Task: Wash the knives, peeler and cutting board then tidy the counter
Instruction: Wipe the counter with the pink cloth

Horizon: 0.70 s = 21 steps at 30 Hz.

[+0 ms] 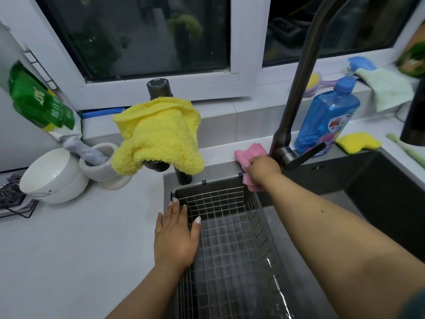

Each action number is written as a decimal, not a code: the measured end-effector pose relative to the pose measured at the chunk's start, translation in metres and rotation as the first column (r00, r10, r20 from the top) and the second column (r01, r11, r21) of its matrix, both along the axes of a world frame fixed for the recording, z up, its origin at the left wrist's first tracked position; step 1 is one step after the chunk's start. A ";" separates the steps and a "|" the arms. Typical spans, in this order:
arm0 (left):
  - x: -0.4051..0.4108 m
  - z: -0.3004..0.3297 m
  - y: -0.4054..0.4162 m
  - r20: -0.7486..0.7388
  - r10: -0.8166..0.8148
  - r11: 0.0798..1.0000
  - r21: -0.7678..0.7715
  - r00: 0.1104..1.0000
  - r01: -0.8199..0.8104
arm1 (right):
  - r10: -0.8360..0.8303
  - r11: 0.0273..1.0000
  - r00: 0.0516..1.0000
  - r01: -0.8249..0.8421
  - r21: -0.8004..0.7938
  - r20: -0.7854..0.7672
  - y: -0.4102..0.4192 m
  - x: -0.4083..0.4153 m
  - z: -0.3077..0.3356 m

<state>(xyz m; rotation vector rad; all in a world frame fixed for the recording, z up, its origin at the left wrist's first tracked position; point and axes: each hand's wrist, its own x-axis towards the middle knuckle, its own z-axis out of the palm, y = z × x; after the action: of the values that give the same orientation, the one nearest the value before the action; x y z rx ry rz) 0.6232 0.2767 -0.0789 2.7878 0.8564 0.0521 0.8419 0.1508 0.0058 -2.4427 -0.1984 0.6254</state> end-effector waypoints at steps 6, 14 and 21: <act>0.001 0.000 0.000 -0.009 -0.007 1.000 0.007 1.000 0.007 | 0.078 0.993 0.993 -0.069 -0.100 0.092 -0.001 -0.016 0.012; 0.001 -0.001 0.002 -0.027 -0.010 1.000 0.003 1.000 0.010 | 0.042 0.995 0.987 -0.056 0.082 0.154 -0.024 -0.025 0.002; 0.005 0.017 0.015 0.019 0.011 0.916 -0.401 1.000 -0.003 | 0.042 0.874 0.997 -0.003 0.486 -0.069 -0.036 -0.053 0.040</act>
<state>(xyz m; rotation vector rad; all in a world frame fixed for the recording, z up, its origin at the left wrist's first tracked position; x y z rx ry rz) 0.6279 0.2919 -0.0617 2.3945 0.7709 -0.0844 0.7885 0.1145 0.0456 -1.9278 -0.3128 0.5944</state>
